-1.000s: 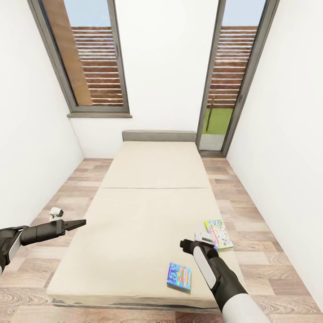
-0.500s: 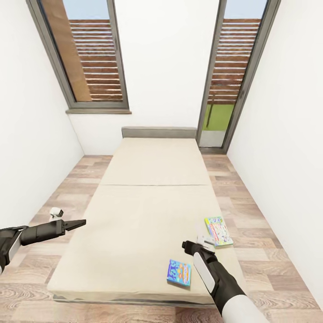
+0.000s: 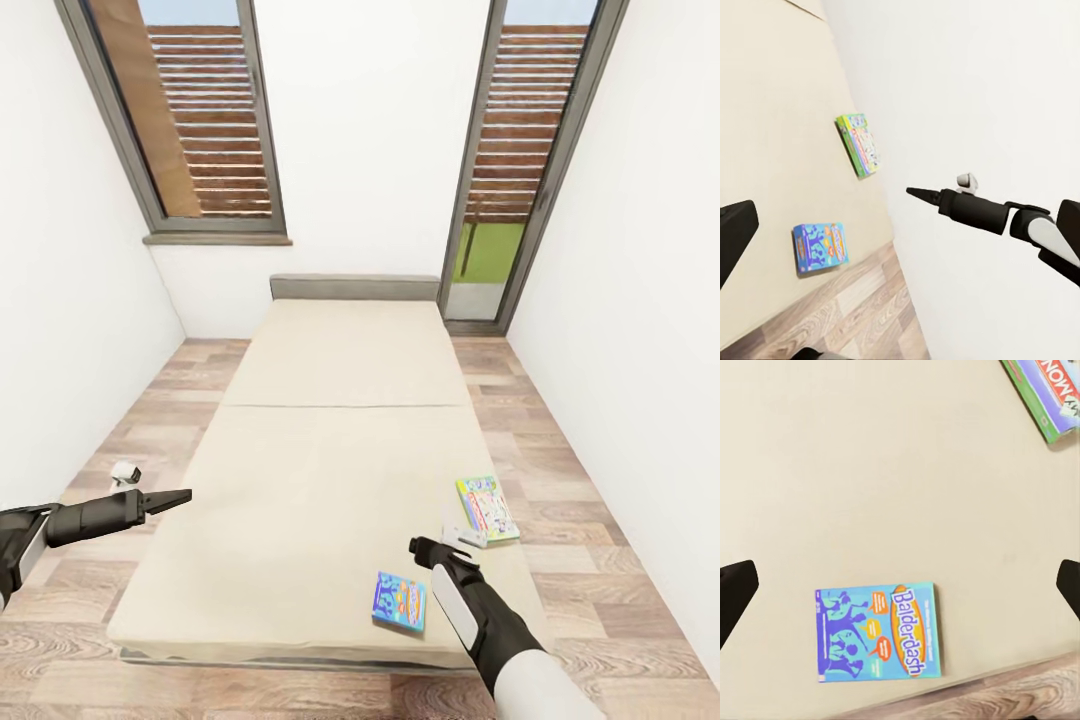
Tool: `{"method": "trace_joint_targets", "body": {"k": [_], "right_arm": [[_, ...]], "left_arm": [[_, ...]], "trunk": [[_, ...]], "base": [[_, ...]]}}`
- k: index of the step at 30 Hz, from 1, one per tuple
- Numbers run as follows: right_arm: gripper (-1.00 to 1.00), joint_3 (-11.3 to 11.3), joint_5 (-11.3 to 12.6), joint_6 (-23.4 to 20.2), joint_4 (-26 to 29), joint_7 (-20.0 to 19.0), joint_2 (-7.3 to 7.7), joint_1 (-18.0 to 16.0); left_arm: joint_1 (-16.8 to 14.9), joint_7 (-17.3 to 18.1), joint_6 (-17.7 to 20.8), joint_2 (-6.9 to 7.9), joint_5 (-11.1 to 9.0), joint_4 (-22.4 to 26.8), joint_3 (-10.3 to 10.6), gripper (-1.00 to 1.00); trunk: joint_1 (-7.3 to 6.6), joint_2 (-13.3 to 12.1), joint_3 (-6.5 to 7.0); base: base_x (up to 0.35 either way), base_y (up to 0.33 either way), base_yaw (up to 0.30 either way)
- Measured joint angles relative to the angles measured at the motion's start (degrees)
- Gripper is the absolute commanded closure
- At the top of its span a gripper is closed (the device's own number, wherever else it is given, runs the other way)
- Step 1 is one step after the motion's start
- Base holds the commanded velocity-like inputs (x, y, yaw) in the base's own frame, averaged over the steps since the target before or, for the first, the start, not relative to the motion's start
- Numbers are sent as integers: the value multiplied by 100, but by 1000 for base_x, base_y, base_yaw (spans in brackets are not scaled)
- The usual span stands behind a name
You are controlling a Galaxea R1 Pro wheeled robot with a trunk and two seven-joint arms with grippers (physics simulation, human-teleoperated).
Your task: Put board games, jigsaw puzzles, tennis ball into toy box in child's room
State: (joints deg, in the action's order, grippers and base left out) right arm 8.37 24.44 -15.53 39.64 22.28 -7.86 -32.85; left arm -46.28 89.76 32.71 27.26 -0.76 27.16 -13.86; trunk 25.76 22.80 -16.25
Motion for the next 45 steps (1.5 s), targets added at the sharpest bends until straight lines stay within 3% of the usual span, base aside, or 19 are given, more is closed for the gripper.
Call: {"method": "trace_joint_targets", "body": {"k": [39,45], "right_arm": [[-100,10,-8,63,-186,1,-68,-78],[-100,94,-9,63,-186,2,-64,-78]], "left_arm": [[0,0,0,32,0,0,-17,-100],[0,0,0,33,0,0,-18,-100]], "trunk": [[0,1,-369],[0,1,-425]], "base": [[0,0,0],[0,0,0]]}}
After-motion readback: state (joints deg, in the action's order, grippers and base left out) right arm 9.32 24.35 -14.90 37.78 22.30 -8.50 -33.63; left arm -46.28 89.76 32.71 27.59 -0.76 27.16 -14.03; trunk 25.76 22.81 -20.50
